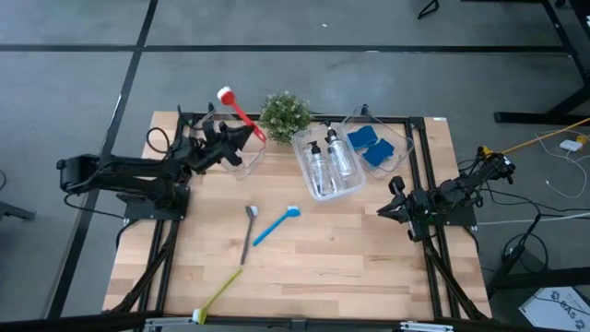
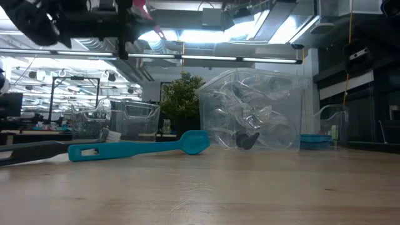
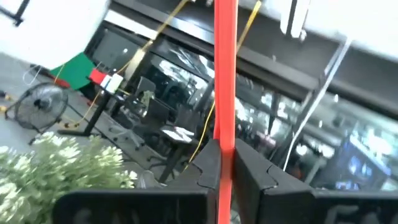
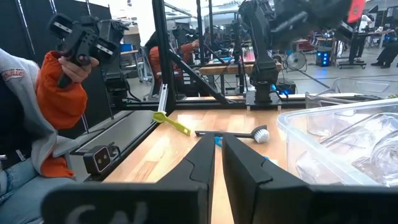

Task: Pick & Place Kitchen Sink Supplies
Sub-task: Put the red dish brush into the left transparent bin

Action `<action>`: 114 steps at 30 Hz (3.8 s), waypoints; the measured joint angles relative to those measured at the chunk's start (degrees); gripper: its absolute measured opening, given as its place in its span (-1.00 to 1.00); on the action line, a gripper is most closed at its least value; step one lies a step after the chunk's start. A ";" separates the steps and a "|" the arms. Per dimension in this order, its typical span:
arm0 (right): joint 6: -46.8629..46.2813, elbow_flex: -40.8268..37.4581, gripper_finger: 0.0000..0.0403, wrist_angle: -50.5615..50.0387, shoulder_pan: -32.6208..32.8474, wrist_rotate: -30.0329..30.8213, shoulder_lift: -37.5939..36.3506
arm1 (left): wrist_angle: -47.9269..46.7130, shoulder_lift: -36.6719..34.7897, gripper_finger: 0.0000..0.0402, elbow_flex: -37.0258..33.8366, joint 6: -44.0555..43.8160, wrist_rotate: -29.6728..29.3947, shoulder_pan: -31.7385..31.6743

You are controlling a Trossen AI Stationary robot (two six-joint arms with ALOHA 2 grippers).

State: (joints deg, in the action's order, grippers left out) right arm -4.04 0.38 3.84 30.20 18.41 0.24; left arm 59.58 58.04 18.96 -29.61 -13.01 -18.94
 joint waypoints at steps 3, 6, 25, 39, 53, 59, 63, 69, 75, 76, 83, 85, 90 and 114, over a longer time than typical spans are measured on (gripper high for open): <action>0.01 0.00 -0.84 0.00 0.00 0.00 -0.01 | 6.12 2.23 -0.92 -1.34 -3.96 0.50 -2.49; -0.01 0.00 -0.84 0.00 0.00 0.00 -0.01 | 9.19 4.12 -0.92 -2.10 -6.72 -1.47 -3.75; -0.01 0.00 -0.84 0.02 0.00 0.00 0.00 | 9.67 7.47 -0.91 -18.06 -24.12 -19.01 -3.83; -0.01 0.00 -0.84 0.02 0.00 0.00 0.00 | 7.07 7.25 -0.91 -15.72 -6.58 -11.42 -4.61; -0.01 0.00 -0.84 0.00 0.00 0.00 0.00 | -52.66 1.53 -0.91 10.02 51.94 -7.32 -6.25; -0.01 0.00 -0.84 0.02 0.00 0.00 -0.01 | -71.84 1.48 -0.91 20.45 67.40 -20.62 -3.48; -0.01 0.00 -0.84 0.02 -0.01 0.00 0.01 | -78.82 1.46 -0.91 23.48 61.69 -33.46 -3.21; -0.01 0.00 -0.84 0.02 -0.02 -0.01 -0.01 | -95.99 1.46 -0.91 25.04 47.14 -40.98 -3.21; -0.01 0.00 -0.84 0.00 -0.02 0.00 -0.01 | -106.10 1.48 -0.91 25.04 29.51 -40.22 -3.22; -0.01 0.00 -0.84 0.01 0.00 0.00 0.00 | -106.06 1.48 -0.91 25.04 26.65 -38.79 -3.29; -0.01 0.00 -0.84 0.00 0.00 -0.01 0.00 | -99.36 1.87 -0.91 23.43 17.92 -29.10 -6.50; 0.01 0.00 -0.84 0.02 0.00 0.00 -0.01 | -97.92 2.27 -0.91 21.90 16.82 -29.05 -8.21; -0.01 0.00 -0.84 0.00 0.00 0.00 0.00 | -89.87 2.69 -0.91 16.93 14.87 -24.91 -12.90; 0.01 0.02 -0.84 0.02 0.00 0.00 -0.01 | -75.74 2.86 -0.91 6.01 22.77 -13.15 -21.35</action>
State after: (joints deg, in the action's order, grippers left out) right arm -4.04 0.40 3.86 30.19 18.41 0.23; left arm -16.16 60.90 24.97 -6.83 -26.16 -40.29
